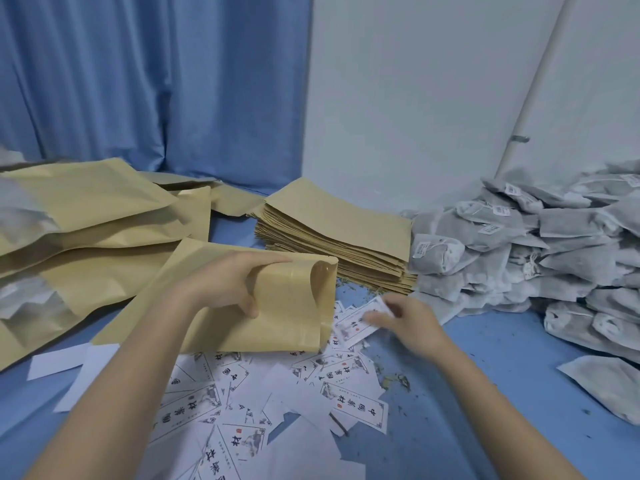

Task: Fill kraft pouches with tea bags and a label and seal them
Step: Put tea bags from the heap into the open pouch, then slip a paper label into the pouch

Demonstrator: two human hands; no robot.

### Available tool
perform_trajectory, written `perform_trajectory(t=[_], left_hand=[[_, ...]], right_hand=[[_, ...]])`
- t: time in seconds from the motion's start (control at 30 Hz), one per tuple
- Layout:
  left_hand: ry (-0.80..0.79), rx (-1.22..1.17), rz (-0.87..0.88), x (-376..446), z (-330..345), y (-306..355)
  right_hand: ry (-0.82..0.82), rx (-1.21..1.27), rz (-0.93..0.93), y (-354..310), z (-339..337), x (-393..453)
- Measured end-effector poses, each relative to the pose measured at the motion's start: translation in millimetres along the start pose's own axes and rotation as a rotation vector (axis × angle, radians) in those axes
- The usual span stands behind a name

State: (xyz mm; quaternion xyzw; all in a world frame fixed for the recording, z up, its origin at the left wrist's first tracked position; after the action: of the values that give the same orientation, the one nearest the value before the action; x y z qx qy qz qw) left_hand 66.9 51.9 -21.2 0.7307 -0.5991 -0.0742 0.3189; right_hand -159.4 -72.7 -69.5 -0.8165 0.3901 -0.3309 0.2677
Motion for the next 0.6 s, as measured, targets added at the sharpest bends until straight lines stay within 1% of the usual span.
perform_trajectory(t=[0.03,0.1,0.13,0.17,0.2,0.3,0.4,0.47,0.53,0.6], left_hand=[[-0.006,-0.015,0.006,-0.6,-1.9,3.0],[-0.024,-0.033,0.021,-1.4,-4.0,10.3],[-0.029,-0.034,0.035,-1.0,-4.7,14.9],[-0.031,-0.038,0.055,-0.7,-5.0,20.4],[-0.037,-0.054,0.076,0.0,-4.8,27.3],[-0.078,-0.148,0.148,1.0,-0.7,51.0],[-0.109,-0.227,0.205,1.8,1.2,74.7],[-0.114,-0.282,0.217,3.9,0.1,88.0],[-0.131,-0.356,0.254,5.4,-0.9,105.7],[-0.155,-0.438,0.323,7.5,-0.3,127.5]], right_hand=[[0.06,0.028,-0.034,-8.4,-15.4,0.4],[0.122,0.254,-0.069,-30.9,-40.0,-0.7],[0.104,0.378,-0.087,-42.9,-46.5,-1.1],[0.066,0.441,-0.122,-55.8,-49.1,-2.1],[0.025,0.439,-0.174,-69.7,-48.6,-3.7],[-0.049,0.332,-0.323,-99.6,-43.1,-8.2],[-0.031,0.005,-0.512,-119.1,-44.9,-12.3],[-0.072,-0.197,-0.632,-129.7,-48.4,-15.2],[-0.108,-0.309,-0.692,-138.7,-55.8,-17.0],[-0.081,-0.357,-0.705,-151.9,-71.3,-17.5]])
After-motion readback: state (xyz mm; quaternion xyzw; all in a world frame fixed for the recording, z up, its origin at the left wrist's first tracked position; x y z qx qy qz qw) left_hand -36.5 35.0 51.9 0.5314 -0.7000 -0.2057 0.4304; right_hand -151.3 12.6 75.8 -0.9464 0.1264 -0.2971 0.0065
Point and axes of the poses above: each hand's wrist, its own x-axis towards the middle knuckle, its own z-axis out of the palm, y = z × x, the point moved 8 cm from there along x, towards the middle knuckle, and after that the axes turned 12 degrees about y, right-handed, at the moved point
